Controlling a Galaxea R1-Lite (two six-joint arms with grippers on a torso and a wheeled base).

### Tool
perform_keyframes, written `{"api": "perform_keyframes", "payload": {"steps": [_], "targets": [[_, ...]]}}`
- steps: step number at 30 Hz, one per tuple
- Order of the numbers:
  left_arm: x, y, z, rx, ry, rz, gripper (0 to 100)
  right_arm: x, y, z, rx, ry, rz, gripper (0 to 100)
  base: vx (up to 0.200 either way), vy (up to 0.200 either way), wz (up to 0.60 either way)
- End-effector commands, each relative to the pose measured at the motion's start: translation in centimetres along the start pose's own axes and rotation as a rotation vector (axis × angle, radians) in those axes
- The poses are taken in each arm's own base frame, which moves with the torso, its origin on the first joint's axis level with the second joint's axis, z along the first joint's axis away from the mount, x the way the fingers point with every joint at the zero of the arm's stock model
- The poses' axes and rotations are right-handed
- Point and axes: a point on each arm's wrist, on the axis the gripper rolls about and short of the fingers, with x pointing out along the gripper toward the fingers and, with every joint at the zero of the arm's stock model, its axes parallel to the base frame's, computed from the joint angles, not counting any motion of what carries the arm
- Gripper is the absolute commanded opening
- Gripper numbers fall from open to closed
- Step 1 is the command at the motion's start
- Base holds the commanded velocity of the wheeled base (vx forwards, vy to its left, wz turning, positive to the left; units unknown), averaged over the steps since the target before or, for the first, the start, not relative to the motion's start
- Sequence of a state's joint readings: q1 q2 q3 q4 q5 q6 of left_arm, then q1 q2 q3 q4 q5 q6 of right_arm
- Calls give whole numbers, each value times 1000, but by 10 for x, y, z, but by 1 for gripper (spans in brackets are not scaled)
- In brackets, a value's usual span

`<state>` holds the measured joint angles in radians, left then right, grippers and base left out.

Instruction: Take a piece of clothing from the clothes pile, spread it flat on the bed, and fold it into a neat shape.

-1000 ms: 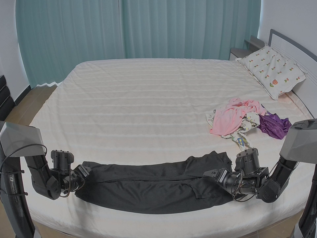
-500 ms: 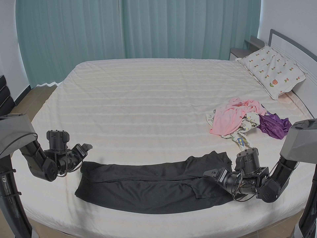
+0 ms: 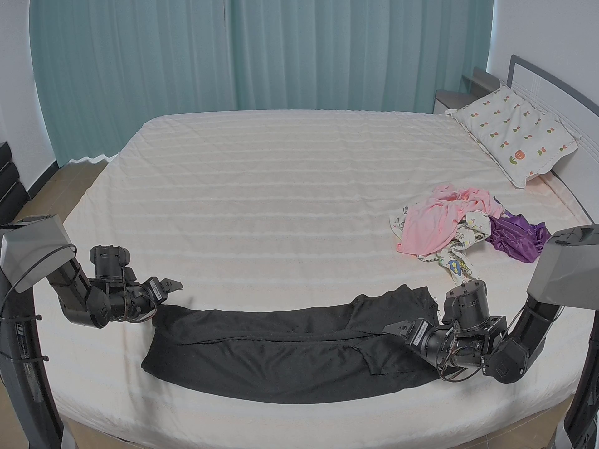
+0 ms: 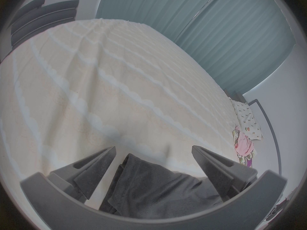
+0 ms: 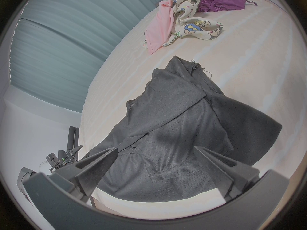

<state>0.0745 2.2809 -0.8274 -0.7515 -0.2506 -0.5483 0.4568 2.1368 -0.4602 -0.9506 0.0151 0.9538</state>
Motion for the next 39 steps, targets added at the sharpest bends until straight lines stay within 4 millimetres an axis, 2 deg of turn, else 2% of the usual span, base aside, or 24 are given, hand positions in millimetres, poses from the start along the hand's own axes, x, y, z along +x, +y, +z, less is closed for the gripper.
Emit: {"api": "perform_keyframes", "payload": {"steps": [1,8,9,14,21,27,39], "targets": [[11,9,-5,-11,29,3,100,2,-2,-1,0,6,-8,100,0,0,0],[9,9,-5,-15,37,-43,100,3,-1,-1,-1,5,-4,100,0,0,0],[9,9,-7,-16,45,-42,0,3,-1,-1,-1,5,-4,100,0,0,0],[8,12,-10,-19,56,-32,0,2,-1,-2,-1,6,-5,100,0,0,0],[2,21,-2,-45,25,-15,0,2,-1,-2,-1,6,-5,100,0,0,0],[1,19,8,-128,-23,-24,0,4,-2,-2,-1,8,-9,100,0,0,0],[5,20,9,-132,-45,-23,0,4,-2,-3,-2,10,-9,100,0,0,0]]}}
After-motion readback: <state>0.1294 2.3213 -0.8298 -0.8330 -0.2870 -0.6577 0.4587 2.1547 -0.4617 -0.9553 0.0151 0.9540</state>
